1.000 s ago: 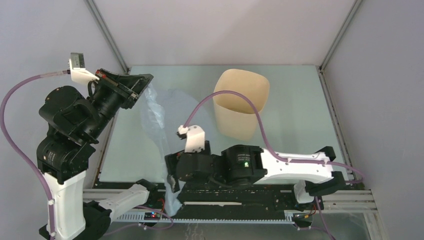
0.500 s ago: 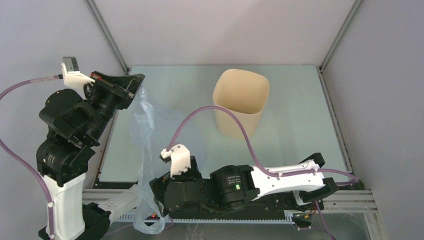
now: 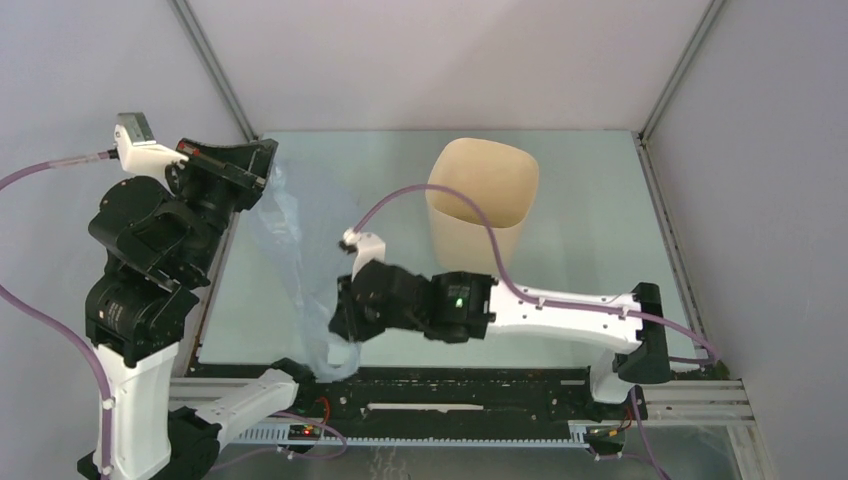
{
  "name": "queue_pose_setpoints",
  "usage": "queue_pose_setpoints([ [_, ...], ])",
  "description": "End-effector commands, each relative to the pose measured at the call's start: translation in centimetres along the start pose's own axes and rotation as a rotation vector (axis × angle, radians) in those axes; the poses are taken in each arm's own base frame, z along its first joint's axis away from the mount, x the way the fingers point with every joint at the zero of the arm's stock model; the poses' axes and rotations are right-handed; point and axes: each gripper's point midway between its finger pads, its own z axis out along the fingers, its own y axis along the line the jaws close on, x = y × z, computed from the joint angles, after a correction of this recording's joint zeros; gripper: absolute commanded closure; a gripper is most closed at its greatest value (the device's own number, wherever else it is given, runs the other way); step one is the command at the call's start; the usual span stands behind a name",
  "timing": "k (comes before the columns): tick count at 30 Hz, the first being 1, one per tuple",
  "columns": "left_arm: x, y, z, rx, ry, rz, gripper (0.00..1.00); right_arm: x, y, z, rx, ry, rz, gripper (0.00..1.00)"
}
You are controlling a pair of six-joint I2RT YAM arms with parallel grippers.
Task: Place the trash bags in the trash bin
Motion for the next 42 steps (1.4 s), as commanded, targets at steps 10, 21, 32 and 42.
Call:
queue_pose_setpoints([
  [10, 1.6, -8.7, -1.1, 0.380, 0.211, 0.149, 1.00, -17.4, -2.1, -13.4, -0.330, -0.220, 0.058, 1.00],
  [21, 8.4, -22.0, 0.0, 0.756, 0.422, 0.056, 1.00, -20.7, -12.0, -26.6, -0.170, -0.358, 0.121, 1.00],
  [32, 9.9, -30.4, -1.8, 1.066, 0.369, -0.067, 1.00, -21.7, -13.8, -34.1, -0.043, -0.526, 0.049, 1.00],
  [42, 3.1, -30.5, -3.9, 1.087, 0.154, -0.112, 1.00, -26.0, -9.8, -37.0, -0.189, -0.633, 0.034, 1.00],
])
